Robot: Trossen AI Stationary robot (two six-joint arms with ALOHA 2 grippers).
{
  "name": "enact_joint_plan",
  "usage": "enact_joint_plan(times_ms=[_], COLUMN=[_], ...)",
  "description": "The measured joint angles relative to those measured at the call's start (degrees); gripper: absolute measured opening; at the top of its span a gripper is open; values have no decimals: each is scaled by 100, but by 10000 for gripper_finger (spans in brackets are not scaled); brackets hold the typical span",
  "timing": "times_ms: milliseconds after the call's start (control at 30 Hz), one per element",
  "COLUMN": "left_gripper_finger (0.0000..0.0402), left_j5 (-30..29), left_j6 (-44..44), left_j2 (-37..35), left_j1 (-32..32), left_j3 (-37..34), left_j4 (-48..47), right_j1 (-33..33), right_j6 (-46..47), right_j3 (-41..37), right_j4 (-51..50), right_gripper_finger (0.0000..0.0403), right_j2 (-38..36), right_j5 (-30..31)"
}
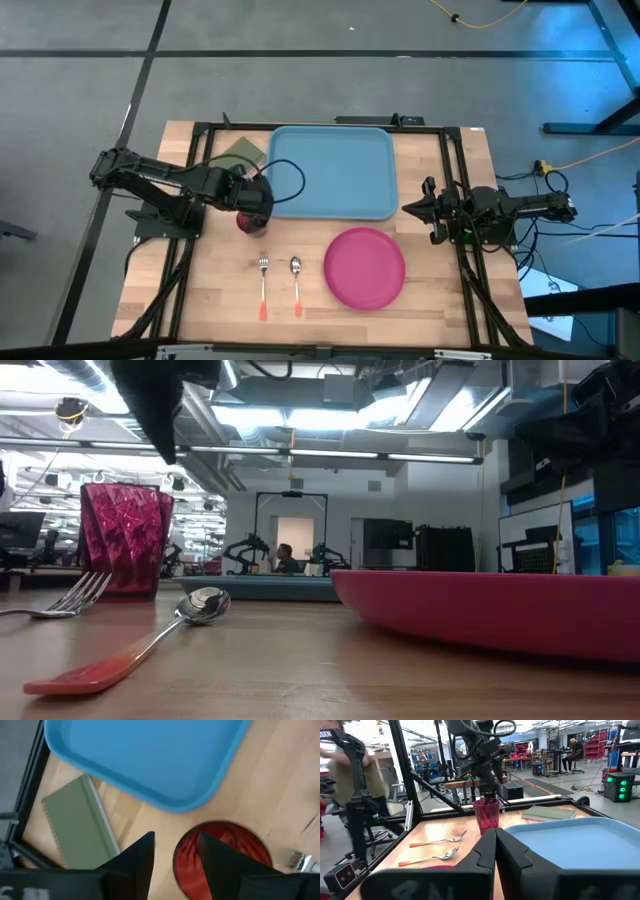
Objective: Pick and place plate/cup/fork/spoon on tray
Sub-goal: Put the purple cup on the top left of the blue tray
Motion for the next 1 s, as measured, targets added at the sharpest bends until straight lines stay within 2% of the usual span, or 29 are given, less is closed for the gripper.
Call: enact_joint_plan(times_ms=[300,433,533,833,1000], left_gripper_finger=[150,152,150,149,149], left_j5=[102,544,779,397,383], left_j6=[-667,-1161,-1205,-1247,-1668], left_j2=[0,2,2,7,7], left_j1=[0,0,-2,0,93], left_j3=[-38,-384,-595,-588,-589], left_j4=[-325,-343,-377,-537,-534], right_j1=[1,2,2,2,2], right_j6=[0,0,-5,-15,-16], right_j3=[0,0,0,0,0], right_j4=[0,0,0,0,-1], right_gripper_finger=[14,14,14,14,14], right_j2=[2,2,1,2,-1], right_j5=[0,-2,-2,0,-9])
